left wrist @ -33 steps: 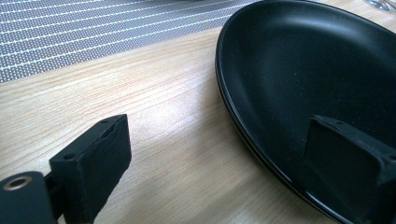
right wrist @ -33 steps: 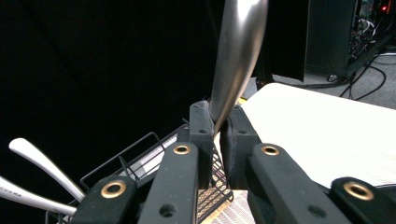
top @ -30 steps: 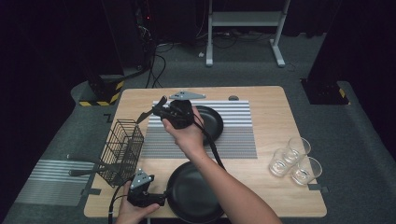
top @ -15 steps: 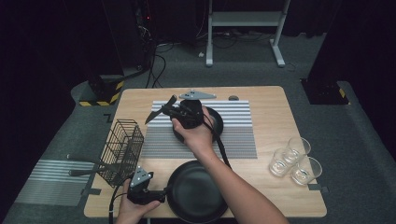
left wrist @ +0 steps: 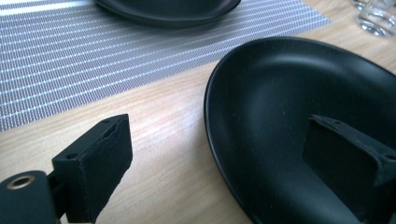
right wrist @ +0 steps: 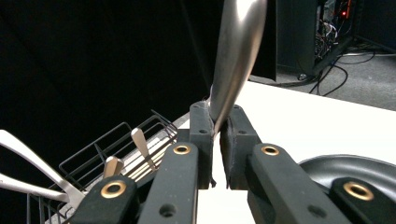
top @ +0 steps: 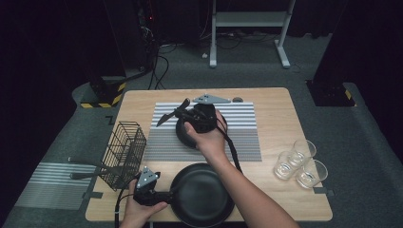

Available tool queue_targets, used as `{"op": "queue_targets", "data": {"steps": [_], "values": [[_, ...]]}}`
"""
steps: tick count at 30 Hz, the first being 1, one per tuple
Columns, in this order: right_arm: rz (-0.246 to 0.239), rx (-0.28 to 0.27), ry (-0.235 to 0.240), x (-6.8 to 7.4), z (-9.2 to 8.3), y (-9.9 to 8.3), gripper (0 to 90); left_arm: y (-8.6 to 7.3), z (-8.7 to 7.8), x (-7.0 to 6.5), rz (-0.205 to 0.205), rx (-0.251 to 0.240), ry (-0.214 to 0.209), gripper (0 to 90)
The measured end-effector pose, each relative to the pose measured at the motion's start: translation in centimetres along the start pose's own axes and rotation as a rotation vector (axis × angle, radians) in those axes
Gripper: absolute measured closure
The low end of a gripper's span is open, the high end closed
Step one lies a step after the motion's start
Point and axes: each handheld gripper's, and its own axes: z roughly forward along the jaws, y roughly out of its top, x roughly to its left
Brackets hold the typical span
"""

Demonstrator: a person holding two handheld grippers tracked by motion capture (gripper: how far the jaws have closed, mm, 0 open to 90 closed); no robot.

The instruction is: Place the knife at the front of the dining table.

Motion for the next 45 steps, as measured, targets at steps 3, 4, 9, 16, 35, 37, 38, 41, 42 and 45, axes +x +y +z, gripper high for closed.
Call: {"op": "queue_targets", "data": {"steps": [3,4,9,16,35,37,38,41,42,45], "values": [[0.007,0.001,-0.004,-0.3,-0.4,-0.2,84.0,0.5,0.1,0.0,0.001,-0.006,0.008,9.3],[0.009,0.001,-0.004,-0.4,-0.5,-0.3,84.0,0.6,0.1,0.0,0.001,-0.008,0.010,9.4],[0.007,0.007,-0.005,-0.6,-1.0,-0.5,84.0,1.8,0.3,-0.1,-0.009,-0.031,0.016,9.6],[0.003,0.003,-0.007,-0.7,-1.8,-0.6,84.0,4.0,0.7,0.0,-0.022,-0.073,0.033,10.2],[0.018,-0.003,-0.013,-1.6,-4.1,-1.5,84.0,8.8,2.4,0.8,-0.032,-0.114,0.096,11.5],[0.021,-0.003,-0.013,-1.7,-4.4,-1.7,83.9,9.2,2.8,0.7,-0.033,-0.116,0.105,11.6],[0.025,-0.004,-0.014,-1.8,-4.5,-1.8,84.0,9.3,2.9,0.6,-0.033,-0.117,0.107,11.7],[0.026,0.001,-0.016,-1.9,-4.7,-2.1,84.0,9.7,3.3,0.5,-0.032,-0.122,0.115,12.1],[0.026,0.001,-0.016,-1.9,-4.7,-2.1,84.0,9.7,3.3,0.5,-0.032,-0.122,0.115,12.3],[0.033,0.002,-0.013,-2.0,-5.0,-2.5,84.0,10.2,3.9,0.4,-0.022,-0.122,0.128,12.5]]}}
